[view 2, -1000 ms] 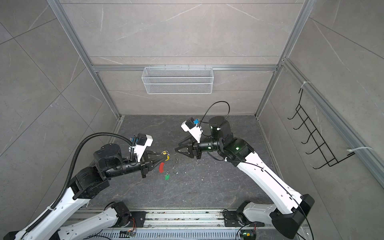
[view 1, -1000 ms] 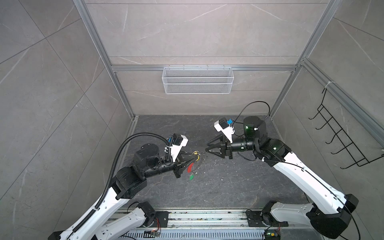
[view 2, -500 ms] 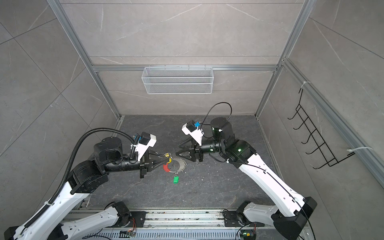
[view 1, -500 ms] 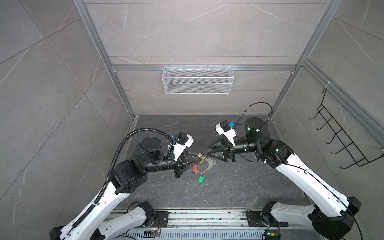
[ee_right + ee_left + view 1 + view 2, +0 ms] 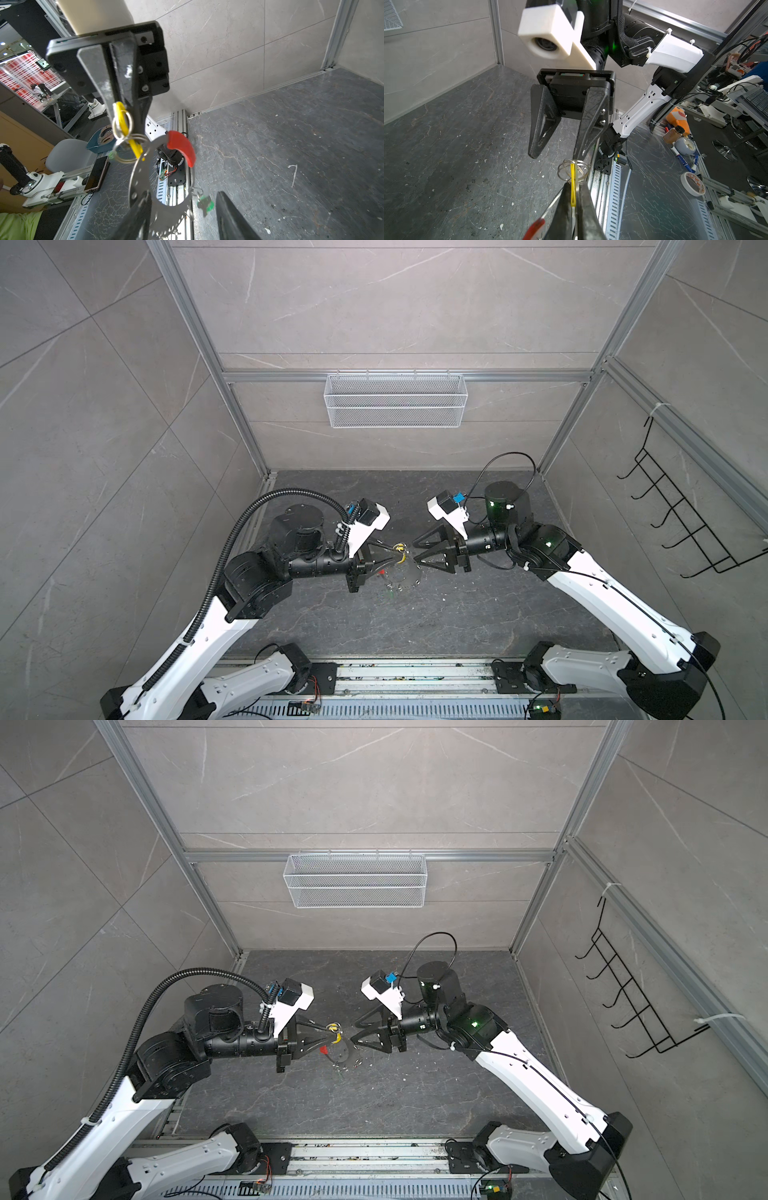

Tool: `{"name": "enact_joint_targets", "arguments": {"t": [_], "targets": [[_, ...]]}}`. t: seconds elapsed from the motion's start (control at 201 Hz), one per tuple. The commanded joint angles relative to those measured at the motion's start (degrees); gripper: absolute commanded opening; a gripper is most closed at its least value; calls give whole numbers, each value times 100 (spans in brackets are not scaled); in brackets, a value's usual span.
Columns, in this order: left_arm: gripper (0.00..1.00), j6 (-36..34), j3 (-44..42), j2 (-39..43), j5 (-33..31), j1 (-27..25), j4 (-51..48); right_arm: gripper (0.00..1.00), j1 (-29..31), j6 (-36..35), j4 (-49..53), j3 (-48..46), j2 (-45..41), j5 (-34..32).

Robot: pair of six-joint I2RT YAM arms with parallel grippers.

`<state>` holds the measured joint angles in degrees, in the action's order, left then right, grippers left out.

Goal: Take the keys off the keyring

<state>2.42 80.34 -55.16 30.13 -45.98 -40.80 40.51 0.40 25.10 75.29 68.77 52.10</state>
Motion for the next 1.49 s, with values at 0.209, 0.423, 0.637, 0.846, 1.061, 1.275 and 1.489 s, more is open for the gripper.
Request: {"name": "enact_joint_targets", "arguments": {"t": [0.209,0.423,0.637,0.846,1.061,1.275,1.489], "targets": [[0,-336,427,-170,288,15,-321,63,394,6,-437,-40,-176,-331],[0,-408,523,-211,455,13,-451,65,457,-12,-656,-20,-189,-481],[0,-473,604,-206,494,15,-578,65,458,-69,-717,-47,-295,-809],[0,-504,640,-200,583,18,-637,65,458,-214,-570,-98,-433,-855],[0,-542,746,-220,755,8,-727,64,457,-372,-272,-14,-452,-1175],[0,-615,879,-284,889,12,-862,63,458,-458,-155,98,-304,-1013],[0,-672,944,-331,885,12,-956,62,457,-536,-128,207,-417,-1084]]}}
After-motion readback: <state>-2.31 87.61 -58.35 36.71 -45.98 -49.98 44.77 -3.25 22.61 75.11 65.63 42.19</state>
